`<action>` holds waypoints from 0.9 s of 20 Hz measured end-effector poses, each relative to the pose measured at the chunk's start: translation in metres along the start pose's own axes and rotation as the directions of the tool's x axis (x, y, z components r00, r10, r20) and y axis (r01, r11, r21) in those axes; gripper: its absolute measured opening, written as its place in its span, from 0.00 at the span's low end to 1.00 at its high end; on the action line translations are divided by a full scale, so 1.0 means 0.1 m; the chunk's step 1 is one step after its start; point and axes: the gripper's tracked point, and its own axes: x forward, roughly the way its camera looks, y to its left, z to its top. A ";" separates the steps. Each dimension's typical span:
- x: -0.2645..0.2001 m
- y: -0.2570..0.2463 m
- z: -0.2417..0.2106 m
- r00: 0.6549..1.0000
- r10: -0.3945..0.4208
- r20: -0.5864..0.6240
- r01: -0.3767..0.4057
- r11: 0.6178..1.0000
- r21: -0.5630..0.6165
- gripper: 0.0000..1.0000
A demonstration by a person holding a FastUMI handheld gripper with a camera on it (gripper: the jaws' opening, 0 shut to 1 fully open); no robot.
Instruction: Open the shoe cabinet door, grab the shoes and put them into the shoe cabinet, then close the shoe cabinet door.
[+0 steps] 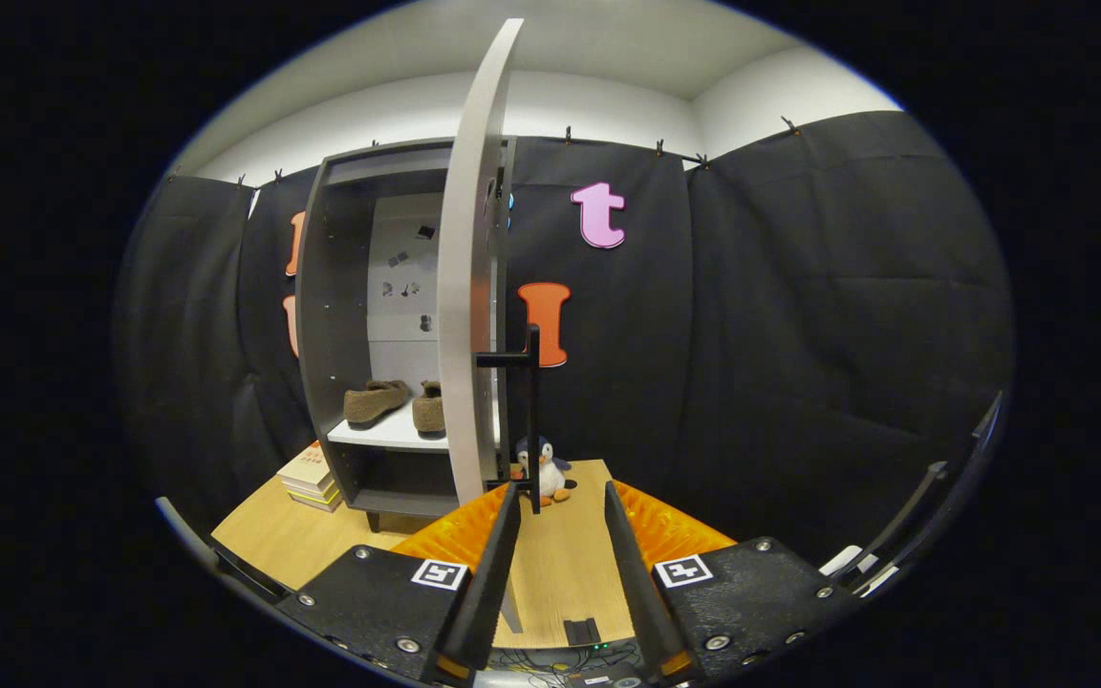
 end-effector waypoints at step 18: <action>0.28 0.49 -0.15 0.991 0.125 -0.039 -0.127 0.991 -0.043 0.61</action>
